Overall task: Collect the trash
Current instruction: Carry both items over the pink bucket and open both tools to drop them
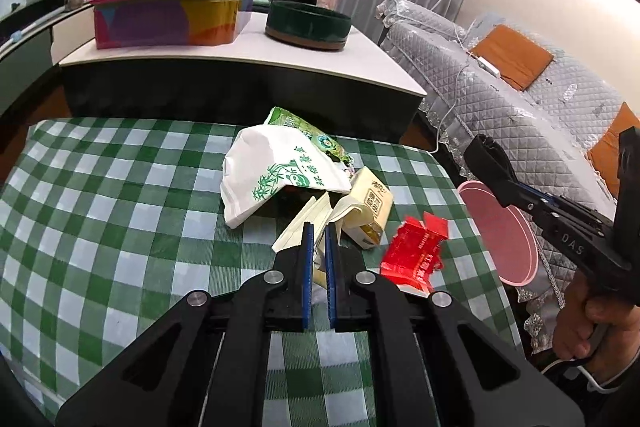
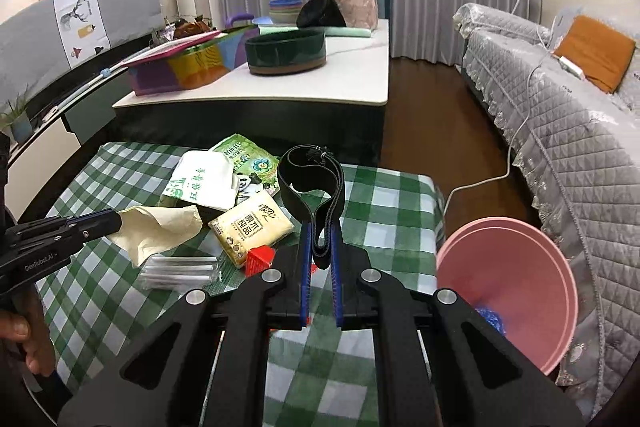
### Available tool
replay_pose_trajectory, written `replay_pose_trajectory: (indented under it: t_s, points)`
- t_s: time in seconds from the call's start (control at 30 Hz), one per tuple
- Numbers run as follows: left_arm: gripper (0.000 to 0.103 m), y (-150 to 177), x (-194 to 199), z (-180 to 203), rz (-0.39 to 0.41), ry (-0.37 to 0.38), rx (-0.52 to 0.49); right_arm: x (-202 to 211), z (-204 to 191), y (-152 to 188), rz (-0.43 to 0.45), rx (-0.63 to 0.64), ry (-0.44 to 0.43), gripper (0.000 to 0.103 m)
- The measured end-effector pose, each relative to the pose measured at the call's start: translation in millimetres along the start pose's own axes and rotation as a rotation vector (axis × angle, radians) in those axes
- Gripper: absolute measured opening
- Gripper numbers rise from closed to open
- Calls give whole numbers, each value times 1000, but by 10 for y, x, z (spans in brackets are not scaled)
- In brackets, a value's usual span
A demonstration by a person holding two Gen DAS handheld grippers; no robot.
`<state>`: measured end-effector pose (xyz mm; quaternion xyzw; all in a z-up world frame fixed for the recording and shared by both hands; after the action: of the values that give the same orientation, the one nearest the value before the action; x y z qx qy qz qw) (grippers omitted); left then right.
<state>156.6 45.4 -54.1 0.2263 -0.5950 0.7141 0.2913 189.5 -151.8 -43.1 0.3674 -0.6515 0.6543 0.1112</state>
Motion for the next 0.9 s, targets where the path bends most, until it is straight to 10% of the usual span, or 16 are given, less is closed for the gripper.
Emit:
replay_pose_trajectory:
  t_s: [0.9]
  points:
    - [5, -50, 339, 608, 100, 50, -123, 707, 353, 168, 65, -29, 82, 9]
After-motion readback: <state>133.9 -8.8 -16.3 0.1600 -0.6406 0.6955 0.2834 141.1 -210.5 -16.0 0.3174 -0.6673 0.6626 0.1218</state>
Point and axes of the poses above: each gripper's, at about its wrist camera, not at the fingertips, and x roughly against the way its jaws point, z to its right, y to its underside, the point moved 9 cm from there along -x, roughly the way its jaws point, and after that the axes turned 5 degrees about -y, right-handed, at the moved point
